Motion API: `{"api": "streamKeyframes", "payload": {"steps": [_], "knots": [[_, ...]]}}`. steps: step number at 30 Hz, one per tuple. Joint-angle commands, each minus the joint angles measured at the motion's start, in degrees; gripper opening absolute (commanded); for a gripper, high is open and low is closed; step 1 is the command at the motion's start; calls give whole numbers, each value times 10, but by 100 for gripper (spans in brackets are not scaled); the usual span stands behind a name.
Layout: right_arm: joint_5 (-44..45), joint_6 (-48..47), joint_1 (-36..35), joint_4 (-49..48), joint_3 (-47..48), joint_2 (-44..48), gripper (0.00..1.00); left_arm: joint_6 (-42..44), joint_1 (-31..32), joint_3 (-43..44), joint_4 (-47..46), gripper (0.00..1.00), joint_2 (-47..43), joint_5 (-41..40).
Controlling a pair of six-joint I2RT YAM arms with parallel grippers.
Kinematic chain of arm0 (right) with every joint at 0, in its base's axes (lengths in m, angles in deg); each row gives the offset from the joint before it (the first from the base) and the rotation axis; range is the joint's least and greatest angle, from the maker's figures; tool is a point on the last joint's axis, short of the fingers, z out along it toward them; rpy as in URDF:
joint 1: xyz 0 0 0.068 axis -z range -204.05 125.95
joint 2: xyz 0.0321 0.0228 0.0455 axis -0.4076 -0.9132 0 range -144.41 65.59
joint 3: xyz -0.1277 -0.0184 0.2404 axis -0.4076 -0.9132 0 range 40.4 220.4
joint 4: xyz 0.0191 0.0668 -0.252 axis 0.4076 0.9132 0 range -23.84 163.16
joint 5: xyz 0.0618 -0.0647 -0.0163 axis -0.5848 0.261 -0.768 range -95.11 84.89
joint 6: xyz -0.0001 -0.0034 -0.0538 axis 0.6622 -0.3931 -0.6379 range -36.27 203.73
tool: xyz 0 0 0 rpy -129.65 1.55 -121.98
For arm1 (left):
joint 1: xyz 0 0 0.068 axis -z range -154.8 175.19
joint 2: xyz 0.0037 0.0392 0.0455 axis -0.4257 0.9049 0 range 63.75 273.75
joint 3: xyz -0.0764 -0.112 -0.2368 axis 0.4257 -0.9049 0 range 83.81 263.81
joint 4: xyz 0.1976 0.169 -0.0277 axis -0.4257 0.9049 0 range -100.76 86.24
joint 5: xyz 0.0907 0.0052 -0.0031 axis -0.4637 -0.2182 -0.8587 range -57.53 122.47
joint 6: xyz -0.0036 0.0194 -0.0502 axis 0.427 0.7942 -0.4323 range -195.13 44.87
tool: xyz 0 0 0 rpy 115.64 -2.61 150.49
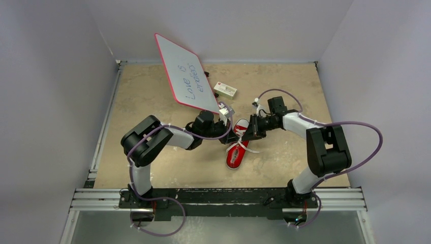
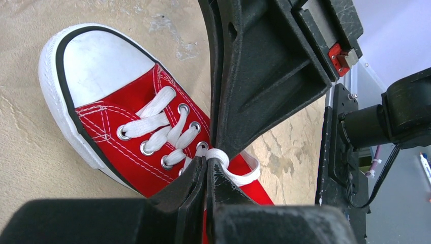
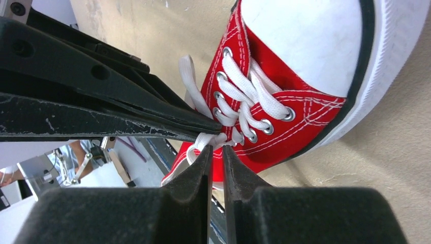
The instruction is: Tie the shoes
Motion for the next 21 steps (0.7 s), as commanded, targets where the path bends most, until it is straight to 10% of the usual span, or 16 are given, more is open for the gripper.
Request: {"api": "streamKeyframes", "payload": {"steps": [1, 21], "knots": [[-49, -19, -11, -9, 19, -6, 15, -17, 3, 12, -46, 0, 2, 17], [-17, -41, -17, -77, 12, -20, 25, -35, 5, 8, -65, 0, 8, 30]]}}
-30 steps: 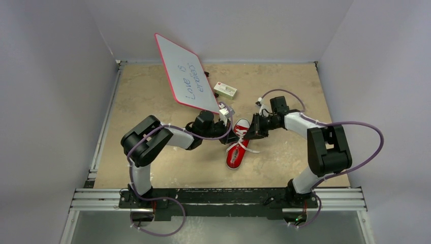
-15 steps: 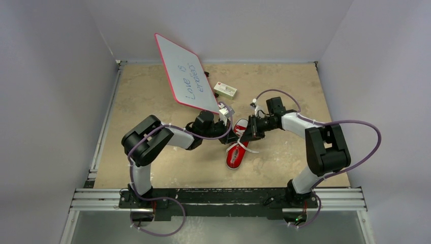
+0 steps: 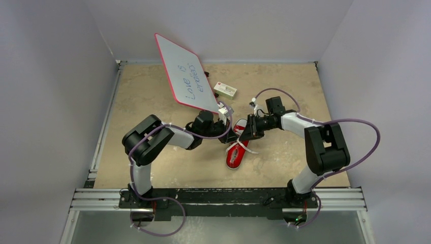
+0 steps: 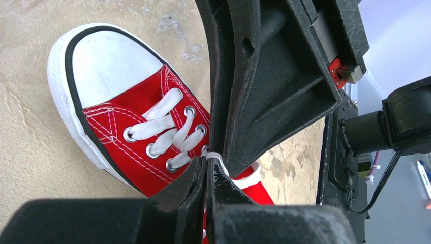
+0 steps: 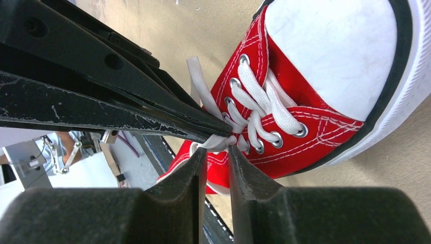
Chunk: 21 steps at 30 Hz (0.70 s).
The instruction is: Tie the shoes
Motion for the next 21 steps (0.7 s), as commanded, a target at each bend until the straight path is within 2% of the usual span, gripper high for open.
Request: {"api": "streamKeyframes", "payload": {"steps": [1, 7, 13, 18, 20, 21], "knots": [[5, -15, -7, -60, 10, -12, 26, -19, 9, 7, -55, 0, -3, 31], [10, -15, -6, -84, 0, -16, 32, -20, 12, 6, -57, 0, -6, 36], [-13, -18, -6, -112, -4, -16, 33, -24, 21, 6, -61, 0, -2, 40], [-33, -18, -7, -174, -31, 4, 19, -26, 31, 8, -64, 0, 0, 35], [-39, -22, -7, -174, -33, 6, 12, -29, 32, 6, -68, 0, 0, 33], [-41, -23, -8, -172, -33, 7, 5, -30, 32, 5, -69, 0, 0, 31]]}}
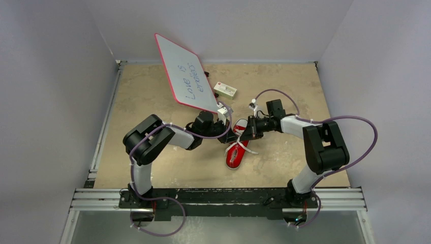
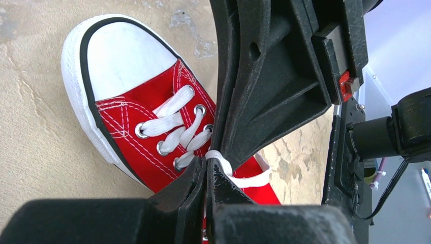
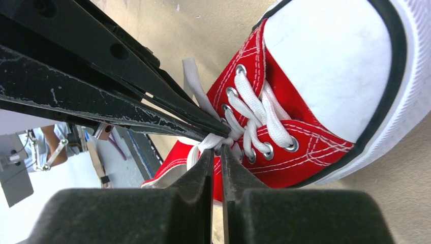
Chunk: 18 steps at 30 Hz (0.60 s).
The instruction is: Tie the shoes
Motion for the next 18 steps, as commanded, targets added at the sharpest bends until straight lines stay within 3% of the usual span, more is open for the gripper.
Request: {"api": "streamKeyframes", "payload": {"steps": [1, 4, 10, 18], "knots": [[-14, -11, -8, -81, -1, 22, 0, -22, 32, 7, -70, 0, -6, 43], [-2, -15, -8, -55, -1, 41, 0, -15, 32, 3, -57, 1, -14, 28], [30, -26, -7, 14, 0, 69, 0, 8, 16, -21, -8, 22, -62, -23], [54, -39, -7, 65, 10, 82, 0, 69, -8, -38, 127, 35, -149, -67]]}}
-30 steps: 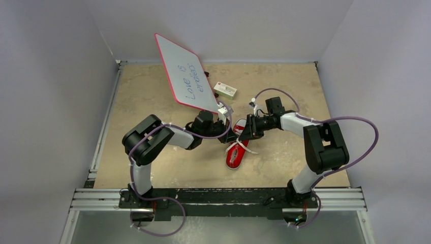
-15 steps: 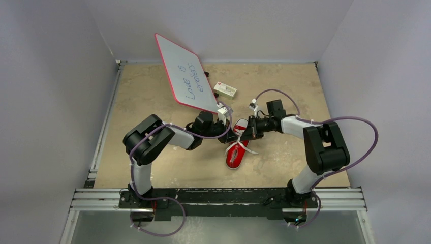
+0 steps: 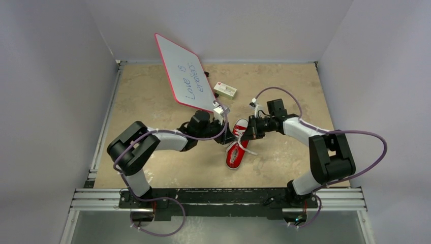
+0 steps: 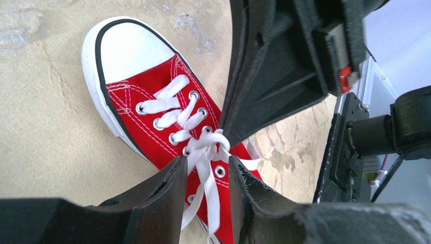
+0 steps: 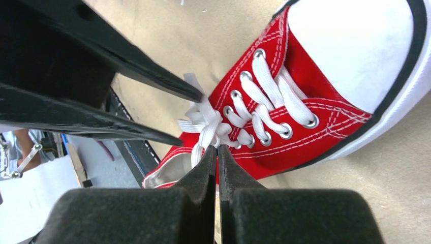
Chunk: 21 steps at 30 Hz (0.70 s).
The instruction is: Tie the shoes
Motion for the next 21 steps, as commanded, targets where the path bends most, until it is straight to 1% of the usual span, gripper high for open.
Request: {"api": "streamKeyframes", "payload": {"steps": [1, 2, 5, 8, 11, 15, 18, 21], "knots": [[14, -20, -1, 25, 18, 17, 0, 46, -11, -11, 65, 37, -73, -21], [13, -21, -1, 27, 19, 18, 0, 48, -14, -12, 77, 38, -79, -23], [18, -21, -1, 33, 19, 21, 0, 47, -28, -11, 101, 48, -82, -13], [25, -24, -1, 43, 21, 26, 0, 39, -36, -13, 105, 53, -76, -9], [21, -25, 0, 46, 17, 34, 0, 37, -36, -12, 98, 55, -60, -1], [18, -24, -1, 43, 15, 37, 0, 34, -37, 1, 91, 55, -27, 8], [17, -25, -1, 44, 16, 34, 0, 16, -37, -2, 49, 53, -10, 20], [20, -25, -1, 46, 18, 36, 0, 17, -37, 1, 58, 38, 3, 16]]}}
